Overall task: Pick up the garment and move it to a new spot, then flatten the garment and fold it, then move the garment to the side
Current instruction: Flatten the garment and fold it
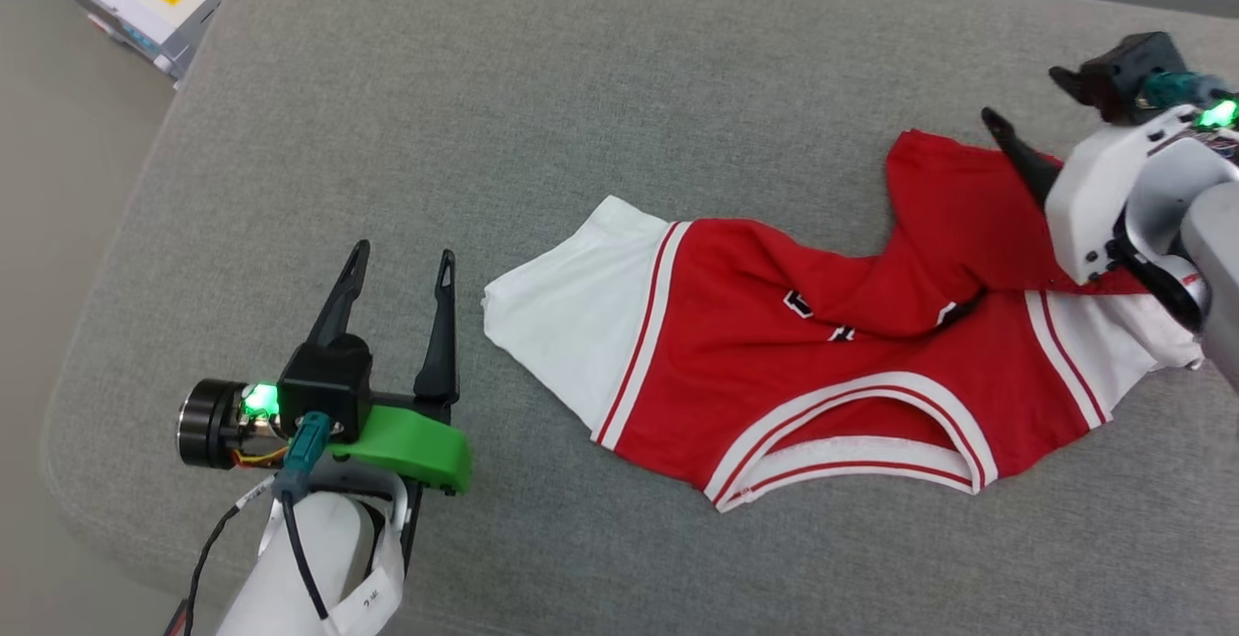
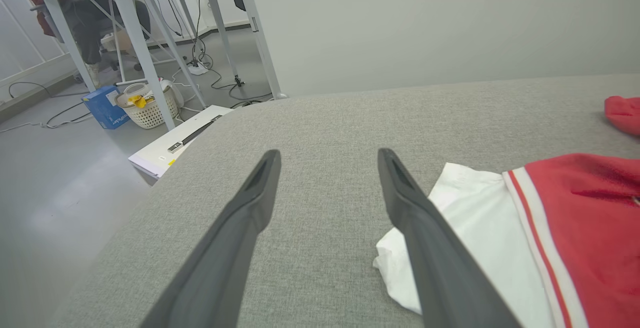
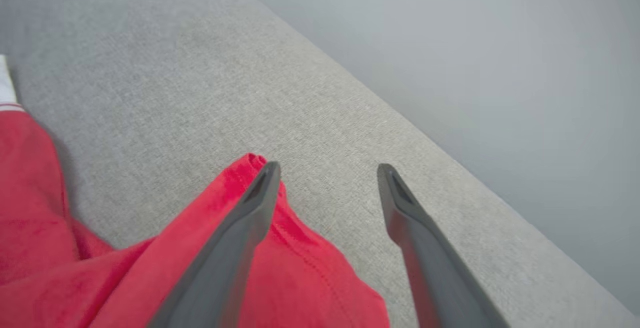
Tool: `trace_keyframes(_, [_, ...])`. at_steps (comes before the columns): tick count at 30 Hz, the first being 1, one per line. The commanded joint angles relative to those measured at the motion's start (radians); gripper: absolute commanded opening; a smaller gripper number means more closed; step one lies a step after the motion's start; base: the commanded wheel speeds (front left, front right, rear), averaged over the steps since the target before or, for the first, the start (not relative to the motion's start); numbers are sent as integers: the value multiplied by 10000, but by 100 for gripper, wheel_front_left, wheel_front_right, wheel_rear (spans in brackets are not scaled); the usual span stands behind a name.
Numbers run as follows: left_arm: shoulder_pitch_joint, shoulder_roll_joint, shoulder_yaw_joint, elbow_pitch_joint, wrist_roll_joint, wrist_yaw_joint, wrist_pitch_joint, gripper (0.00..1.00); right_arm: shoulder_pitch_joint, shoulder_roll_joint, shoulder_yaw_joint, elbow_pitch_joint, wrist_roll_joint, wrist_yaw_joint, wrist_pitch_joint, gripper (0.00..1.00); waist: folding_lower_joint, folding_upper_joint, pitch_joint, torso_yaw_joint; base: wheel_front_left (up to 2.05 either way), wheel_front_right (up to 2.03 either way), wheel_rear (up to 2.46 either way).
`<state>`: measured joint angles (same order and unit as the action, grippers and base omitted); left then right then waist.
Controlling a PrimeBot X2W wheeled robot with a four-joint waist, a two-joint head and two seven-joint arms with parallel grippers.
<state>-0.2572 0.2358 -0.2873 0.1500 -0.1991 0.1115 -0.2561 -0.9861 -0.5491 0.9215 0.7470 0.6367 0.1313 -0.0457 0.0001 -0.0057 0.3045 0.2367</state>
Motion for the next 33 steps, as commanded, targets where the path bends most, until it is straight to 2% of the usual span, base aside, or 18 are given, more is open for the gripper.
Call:
trace_keyframes(1, [244,61,83,-86,164,46,-57,100,255,-252,-160,-214,-47,-6,-284,100,-1,57,-526,-442,0,0,0])
trace_keyframes(5, [686,98,266,-341,274,130,-57,100,727,-1001,-634,-1241,7,-6,-315,100,-1,57,-854,-710,0,0,0])
trace_keyframes(9, [1021,102,396,-608,380,185,-57,100,1244,-2090,-1015,-2777,320,-6,746,100,-1,57,-1078,-885,0,0,0])
trace_keyframes(14, [1272,73,491,-884,498,189,-57,100,2095,-3498,-1458,-4785,1675,-6,3500,100,-1,57,-1196,-966,0,0,0])
trace_keyframes(19, [1312,9,507,-1062,601,124,-57,100,2739,-4461,-1847,-6005,2949,-6,6365,100,-1,57,-1043,-940,0,0,0])
trace_keyframes(24, [1116,-129,452,-1110,692,1,-57,100,3052,-4428,-2340,-6197,3274,-6,7878,100,-1,57,-686,-772,0,0,0])
trace_keyframes(28, [861,-280,376,-1058,760,-124,-57,100,3206,-3967,-2681,-5865,3048,-6,8525,100,-1,57,-297,-523,0,0,0])
trace_keyframes(33, [553,-449,371,-970,820,-252,-57,100,3350,-3209,-2973,-5072,2519,-6,8817,100,-1,57,207,-228,0,0,0])
